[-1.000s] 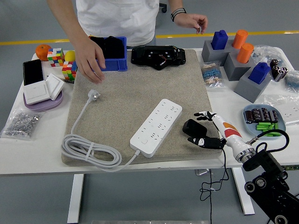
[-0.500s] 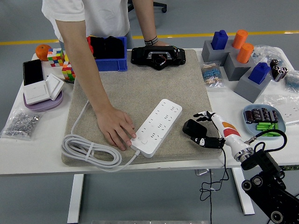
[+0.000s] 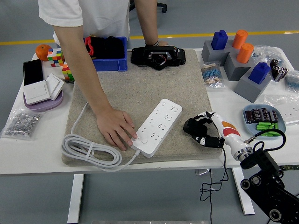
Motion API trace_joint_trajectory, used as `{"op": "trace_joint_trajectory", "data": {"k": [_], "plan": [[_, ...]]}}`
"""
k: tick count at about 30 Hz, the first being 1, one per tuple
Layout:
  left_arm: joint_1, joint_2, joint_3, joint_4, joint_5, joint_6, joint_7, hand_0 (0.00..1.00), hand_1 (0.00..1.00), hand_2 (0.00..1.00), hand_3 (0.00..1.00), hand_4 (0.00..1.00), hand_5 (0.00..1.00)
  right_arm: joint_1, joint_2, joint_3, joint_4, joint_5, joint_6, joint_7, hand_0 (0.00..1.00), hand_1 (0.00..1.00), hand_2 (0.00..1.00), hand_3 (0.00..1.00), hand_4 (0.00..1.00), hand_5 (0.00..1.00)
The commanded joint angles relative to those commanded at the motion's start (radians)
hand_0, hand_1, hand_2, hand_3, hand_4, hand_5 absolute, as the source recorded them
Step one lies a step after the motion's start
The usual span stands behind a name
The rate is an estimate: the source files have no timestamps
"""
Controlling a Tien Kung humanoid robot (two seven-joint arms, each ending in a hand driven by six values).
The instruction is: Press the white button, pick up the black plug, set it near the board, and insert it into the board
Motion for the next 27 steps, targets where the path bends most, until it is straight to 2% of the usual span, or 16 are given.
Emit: {"op": "trace_joint_trajectory", "data": {"k": [2, 3, 8, 9, 16, 21, 27], "plan": [[0.0, 0.0, 0.0, 0.0, 0.001, 0.0, 0.0, 0.689, 0.636, 0.611, 0.636, 0.552, 0.186, 0.0, 0.001, -0.002, 0.002, 0.001, -0.007, 0.0, 0.544, 0.501, 0.485, 0.581, 0.81, 0.002], [0.0, 0.0, 0.0, 0.0, 0.001, 0.0, 0.0, 0.689, 0.635, 0.61, 0.636, 0.551, 0.187, 0.0, 0.001, -0.002, 0.003, 0.0, -0.01, 0.0, 0.452, 0.376, 0.394, 0.507, 0.811, 0.002], [0.001, 0.0, 0.0, 0.0, 0.0, 0.0, 0.0, 0.689, 0.635, 0.61, 0.636, 0.551, 0.187, -0.001, 0.0, -0.003, 0.008, 0.001, -0.029, 0.011, 0.452, 0.376, 0.394, 0.507, 0.811, 0.002], [0.0, 0.0, 0.0, 0.0, 0.0, 0.0, 0.001, 0.689, 0.635, 0.61, 0.636, 0.55, 0.186, -0.001, 0.0, -0.003, 0.01, 0.003, -0.032, 0.015, 0.412, 0.309, 0.331, 0.448, 0.749, 0.002], [0.0, 0.001, 0.0, 0.0, 0.0, 0.0, 0.0, 0.689, 0.636, 0.61, 0.636, 0.549, 0.186, -0.003, -0.006, -0.001, 0.054, 0.026, -0.043, 0.03, 0.4, 0.302, 0.326, 0.435, 0.737, 0.002], [0.002, 0.002, -0.003, 0.0, 0.007, -0.001, 0.001, 0.689, 0.636, 0.61, 0.636, 0.549, 0.186, 0.023, -0.003, -0.019, 0.096, 0.063, -0.046, 0.037, 0.397, 0.298, 0.324, 0.434, 0.735, 0.002], [0.003, 0.003, 0.002, 0.0, 0.011, -0.004, 0.002, 0.689, 0.637, 0.61, 0.636, 0.548, 0.184, 0.08, 0.014, -0.068, 0.068, 0.091, -0.05, 0.046, 0.392, 0.294, 0.321, 0.43, 0.735, 0.002]]}}
